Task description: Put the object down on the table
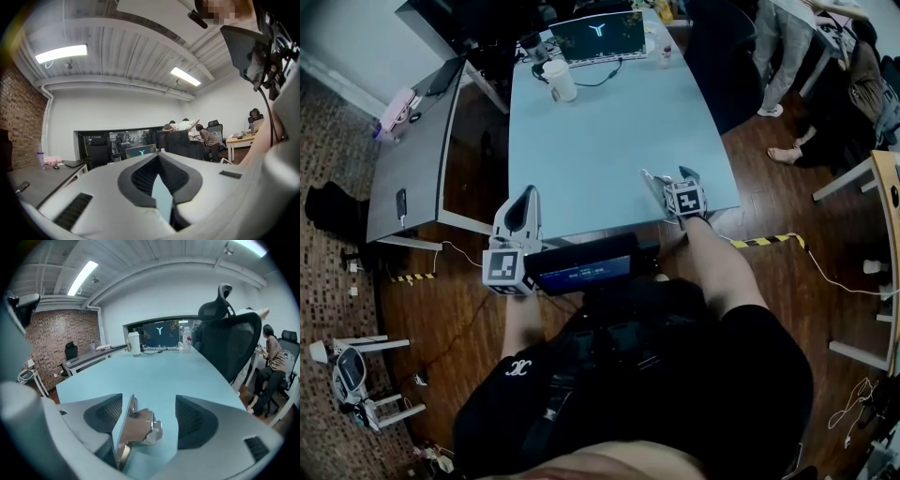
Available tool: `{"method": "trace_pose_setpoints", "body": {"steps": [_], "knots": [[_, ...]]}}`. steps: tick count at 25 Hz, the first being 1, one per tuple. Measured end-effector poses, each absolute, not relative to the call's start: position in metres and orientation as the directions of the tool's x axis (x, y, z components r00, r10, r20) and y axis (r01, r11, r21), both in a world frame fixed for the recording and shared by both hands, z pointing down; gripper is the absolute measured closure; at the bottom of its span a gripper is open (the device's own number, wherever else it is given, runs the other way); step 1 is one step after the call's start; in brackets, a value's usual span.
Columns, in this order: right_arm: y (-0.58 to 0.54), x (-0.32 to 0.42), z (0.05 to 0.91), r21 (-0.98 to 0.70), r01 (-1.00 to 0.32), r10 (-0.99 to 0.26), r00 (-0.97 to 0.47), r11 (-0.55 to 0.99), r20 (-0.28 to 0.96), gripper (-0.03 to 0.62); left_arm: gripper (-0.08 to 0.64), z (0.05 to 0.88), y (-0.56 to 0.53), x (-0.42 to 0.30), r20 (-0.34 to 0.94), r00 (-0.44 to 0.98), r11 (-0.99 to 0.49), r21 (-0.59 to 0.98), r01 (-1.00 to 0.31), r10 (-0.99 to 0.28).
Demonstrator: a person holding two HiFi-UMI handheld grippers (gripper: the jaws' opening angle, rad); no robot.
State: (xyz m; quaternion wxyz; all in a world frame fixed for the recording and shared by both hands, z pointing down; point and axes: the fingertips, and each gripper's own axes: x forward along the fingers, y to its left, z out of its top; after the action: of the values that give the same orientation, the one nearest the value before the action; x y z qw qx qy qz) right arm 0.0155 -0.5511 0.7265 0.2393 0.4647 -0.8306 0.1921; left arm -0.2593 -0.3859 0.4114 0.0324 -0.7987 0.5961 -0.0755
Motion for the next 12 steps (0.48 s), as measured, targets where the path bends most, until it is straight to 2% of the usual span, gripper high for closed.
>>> {"method": "trace_pose_setpoints", "body": {"steps": [4,6,12], "knots": [[-0.56,0.027,0.669,-0.081,-0.868,-0.773,-0.476,0.49,0.42,0.232,0.555,0.411,-0.388,-0.258,0.081,0.273,-0.282,-0.145,-0.948,-0.959],[-0.561,0.033,0.632,-0.05,-0.868,-0.812,-0.482,0.495,0.33,0.275,0.555,0.41,-0.391,-0.256,0.078,0.272,-0.281,-0.143,-0.949,-0.959],[-0.539,0.05,0.479,0.07,-0.865,-0.866,-0.5,0.497,-0.025,0.282,0.555,0.408,-0.402,-0.235,0.075,0.289,-0.298,-0.151,-0.943,-0.954]]}}
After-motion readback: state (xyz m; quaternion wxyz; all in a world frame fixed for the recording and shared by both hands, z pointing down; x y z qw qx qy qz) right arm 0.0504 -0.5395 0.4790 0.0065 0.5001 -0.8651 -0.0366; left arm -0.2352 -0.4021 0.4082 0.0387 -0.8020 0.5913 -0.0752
